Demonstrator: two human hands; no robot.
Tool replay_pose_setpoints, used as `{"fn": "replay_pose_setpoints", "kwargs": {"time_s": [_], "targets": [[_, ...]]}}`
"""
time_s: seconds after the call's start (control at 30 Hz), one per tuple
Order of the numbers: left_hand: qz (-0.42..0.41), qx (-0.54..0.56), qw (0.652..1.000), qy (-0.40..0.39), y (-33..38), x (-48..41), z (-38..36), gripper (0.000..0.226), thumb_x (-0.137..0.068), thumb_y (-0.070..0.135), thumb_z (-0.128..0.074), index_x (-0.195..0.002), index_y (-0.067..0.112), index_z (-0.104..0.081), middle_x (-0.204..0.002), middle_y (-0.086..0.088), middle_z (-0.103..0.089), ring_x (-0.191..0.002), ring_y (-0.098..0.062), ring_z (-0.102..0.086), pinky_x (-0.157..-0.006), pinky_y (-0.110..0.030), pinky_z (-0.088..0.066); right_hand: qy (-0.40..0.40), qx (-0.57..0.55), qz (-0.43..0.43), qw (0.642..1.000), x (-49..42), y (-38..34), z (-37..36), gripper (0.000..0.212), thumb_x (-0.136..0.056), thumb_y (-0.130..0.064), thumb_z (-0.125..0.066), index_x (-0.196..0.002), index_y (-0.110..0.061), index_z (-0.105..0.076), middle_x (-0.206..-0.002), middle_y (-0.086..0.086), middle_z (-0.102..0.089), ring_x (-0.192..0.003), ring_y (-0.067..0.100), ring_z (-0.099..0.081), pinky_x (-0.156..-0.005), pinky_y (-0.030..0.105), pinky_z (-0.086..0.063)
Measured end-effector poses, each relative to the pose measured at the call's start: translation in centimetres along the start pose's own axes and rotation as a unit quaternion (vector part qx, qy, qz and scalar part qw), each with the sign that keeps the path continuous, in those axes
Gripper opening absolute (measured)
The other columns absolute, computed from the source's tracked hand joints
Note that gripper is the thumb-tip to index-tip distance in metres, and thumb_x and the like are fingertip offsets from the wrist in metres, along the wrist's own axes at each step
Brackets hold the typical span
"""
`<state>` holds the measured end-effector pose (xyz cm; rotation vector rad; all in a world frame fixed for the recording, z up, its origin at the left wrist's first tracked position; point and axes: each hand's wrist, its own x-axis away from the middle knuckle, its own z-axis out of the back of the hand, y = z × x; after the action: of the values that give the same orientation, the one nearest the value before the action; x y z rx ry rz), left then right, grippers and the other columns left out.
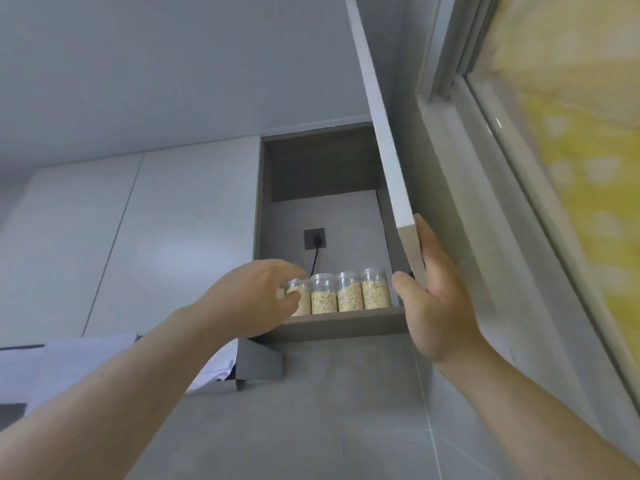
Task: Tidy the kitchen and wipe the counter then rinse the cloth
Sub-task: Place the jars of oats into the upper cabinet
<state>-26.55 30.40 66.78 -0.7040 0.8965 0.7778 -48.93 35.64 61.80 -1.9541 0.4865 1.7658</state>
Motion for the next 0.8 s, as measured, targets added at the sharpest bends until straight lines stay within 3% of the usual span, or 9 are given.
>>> {"fn": "replay_pose_setpoints", "kwargs": {"time_s": [0.1, 0.17, 0.27, 0.37, 0.47, 0.57, 0.63, 0.7, 0.8], "targets": [[0.012, -0.022, 0.999, -0.041, -0.6, -0.1, 1.5, 0.028, -0.096, 0.033, -0.052, -0.121, 0.034, -0.063, -0.126, 0.013, -0.063, -0.109, -0.010, -0.057, -0.085, -0.019, -0.044, -0.006, 0.022, 0.020, 1.000, 0.0, 0.9, -1.9, 0.064, -0.096, -0.013, -0.049, -0.152, -0.036, -0.027, -0.156, -0.023, -0.028, -0.142, -0.010, -0.022, -0.121, 0.024, -0.020], [0.022, -0.033, 0.997, -0.065, -1.1, 0.1, 2.6, 0.027, -0.097, 0.033, -0.052, -0.122, 0.032, -0.063, -0.126, 0.011, -0.062, -0.103, -0.008, -0.056, -0.083, -0.017, -0.044, -0.020, 0.058, 0.044, 0.997, -0.1, 1.6, -2.9, 0.065, -0.093, -0.020, -0.047, -0.152, -0.037, -0.025, -0.157, -0.022, -0.024, -0.144, -0.007, -0.019, -0.121, 0.022, -0.017], [0.042, -0.050, 0.997, -0.052, -2.2, 0.6, 4.6, 0.033, -0.097, 0.036, -0.053, -0.130, 0.032, -0.058, -0.130, 0.013, -0.058, -0.107, -0.007, -0.054, -0.093, -0.021, -0.044, -0.067, 0.107, 0.085, 0.988, -0.3, 2.9, -4.2, 0.068, -0.087, -0.028, -0.044, -0.148, -0.047, -0.018, -0.155, -0.028, -0.016, -0.144, -0.008, -0.015, -0.120, 0.022, -0.015], [0.060, -0.102, 0.992, -0.042, -3.5, 0.7, 6.7, 0.033, -0.097, 0.037, -0.052, -0.129, 0.036, -0.057, -0.117, 0.019, -0.055, -0.099, -0.004, -0.049, -0.089, -0.018, -0.037, -0.117, 0.151, 0.109, 0.976, -1.0, 4.1, -5.9, 0.070, -0.084, -0.025, -0.043, -0.147, -0.046, -0.019, -0.156, -0.023, -0.017, -0.146, -0.005, -0.014, -0.120, 0.024, -0.014], [0.077, -0.139, 0.987, 0.021, -4.8, 0.3, 8.0, 0.033, -0.096, 0.037, -0.049, -0.128, 0.039, -0.056, -0.124, 0.017, -0.059, -0.108, -0.010, -0.054, -0.091, -0.026, -0.039, -0.128, 0.220, 0.110, 0.961, -1.6, 5.9, -7.9, 0.066, -0.089, -0.025, -0.045, -0.153, -0.032, -0.028, -0.160, -0.009, -0.021, -0.148, 0.006, -0.015, -0.118, 0.021, -0.010], [0.022, -0.071, 0.987, 0.141, -5.7, 0.4, 6.9, 0.046, -0.097, 0.041, -0.042, -0.142, 0.030, -0.046, -0.139, 0.007, -0.054, -0.120, -0.018, -0.054, -0.100, -0.032, -0.040, -0.111, 0.283, 0.099, 0.948, -2.3, 8.2, -9.3, 0.059, -0.096, -0.028, -0.046, -0.152, -0.028, -0.029, -0.161, -0.001, -0.023, -0.149, 0.014, -0.018, -0.115, 0.025, -0.013], [-0.025, -0.091, 0.985, 0.141, -6.1, 0.5, 4.9, 0.054, -0.097, 0.049, -0.040, -0.149, 0.033, -0.035, -0.153, 0.010, -0.038, -0.133, -0.017, -0.045, -0.108, -0.034, -0.035, -0.128, 0.309, 0.059, 0.941, -3.2, 9.5, -9.9, 0.057, -0.101, -0.030, -0.043, -0.154, -0.027, -0.023, -0.164, 0.000, -0.016, -0.150, 0.015, -0.013, -0.118, 0.029, -0.013], [-0.037, -0.136, 0.986, 0.090, -7.2, 0.3, 2.0, 0.060, -0.096, 0.053, -0.040, -0.152, 0.038, -0.024, -0.162, 0.014, -0.016, -0.146, -0.012, -0.024, -0.114, -0.035, -0.028, -0.154, 0.335, 0.026, 0.929, -3.9, 10.6, -10.4, 0.057, -0.102, -0.035, -0.037, -0.156, -0.027, -0.018, -0.165, -0.001, -0.010, -0.151, 0.014, -0.007, -0.119, 0.032, -0.011], [-0.034, -0.158, 0.985, 0.057, -9.6, -0.6, -2.3, 0.061, -0.098, 0.052, -0.037, -0.153, 0.033, -0.020, -0.164, 0.009, -0.006, -0.150, -0.010, -0.006, -0.118, -0.037, -0.027, -0.178, 0.366, 0.009, 0.913, -4.4, 12.1, -11.2, 0.057, -0.103, -0.041, -0.034, -0.156, -0.029, -0.015, -0.165, -0.002, -0.005, -0.152, 0.016, -0.005, -0.122, 0.035, -0.010]]}}
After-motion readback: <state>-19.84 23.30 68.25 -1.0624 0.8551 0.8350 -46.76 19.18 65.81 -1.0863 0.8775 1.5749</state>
